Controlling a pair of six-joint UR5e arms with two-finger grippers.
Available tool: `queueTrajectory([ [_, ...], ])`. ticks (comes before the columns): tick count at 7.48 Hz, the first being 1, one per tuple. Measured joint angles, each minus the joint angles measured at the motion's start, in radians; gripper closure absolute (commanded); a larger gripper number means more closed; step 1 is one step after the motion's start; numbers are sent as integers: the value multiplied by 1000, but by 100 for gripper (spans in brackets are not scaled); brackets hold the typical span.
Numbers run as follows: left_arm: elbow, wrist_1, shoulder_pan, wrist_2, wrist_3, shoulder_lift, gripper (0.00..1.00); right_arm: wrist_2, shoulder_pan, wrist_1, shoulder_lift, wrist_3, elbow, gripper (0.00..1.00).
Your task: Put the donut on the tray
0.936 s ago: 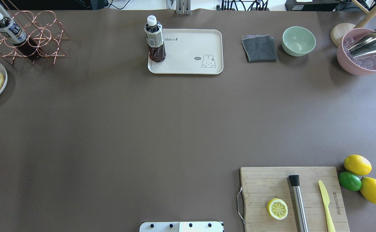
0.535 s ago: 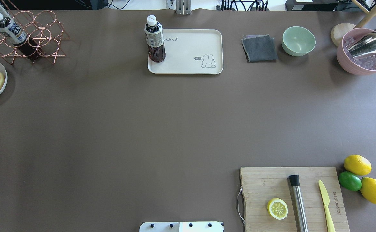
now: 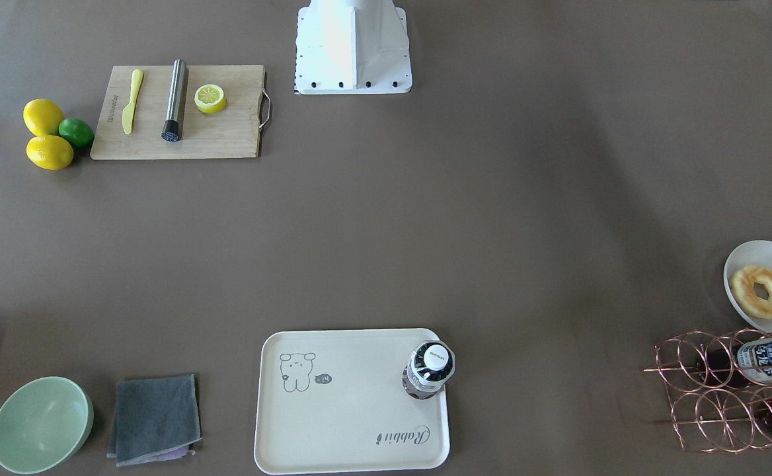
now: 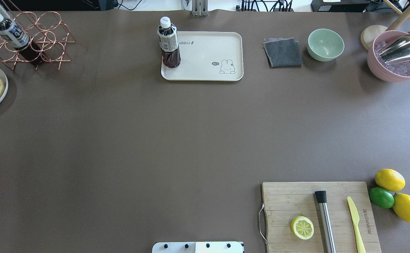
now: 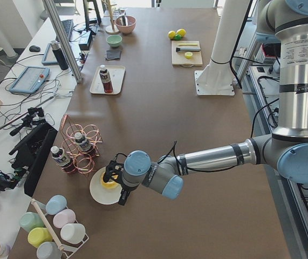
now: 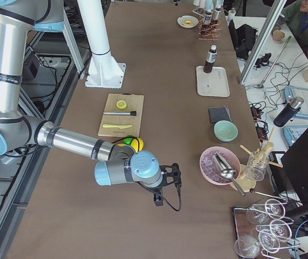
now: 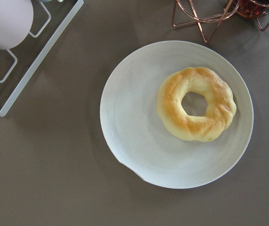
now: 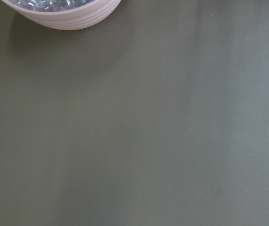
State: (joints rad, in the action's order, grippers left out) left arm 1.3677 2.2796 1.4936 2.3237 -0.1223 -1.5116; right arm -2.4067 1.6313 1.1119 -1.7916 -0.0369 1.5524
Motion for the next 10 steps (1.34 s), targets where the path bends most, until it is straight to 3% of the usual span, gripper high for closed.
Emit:
queueTrajectory([
  [4, -250, 1, -49, 1, 2, -167, 2, 36, -8, -38, 8, 1, 4, 0],
  [6, -365, 1, -50, 55, -1, -230, 3, 39, -12, -38, 16, 6, 9, 0],
  [9, -515, 1, -45, 82, -20, -325, 24, 39, -13, -41, 18, 8, 14, 0],
  [10, -538, 3, -40, 76, -22, -342, 24, 38, -13, -41, 18, 8, 18, 0],
])
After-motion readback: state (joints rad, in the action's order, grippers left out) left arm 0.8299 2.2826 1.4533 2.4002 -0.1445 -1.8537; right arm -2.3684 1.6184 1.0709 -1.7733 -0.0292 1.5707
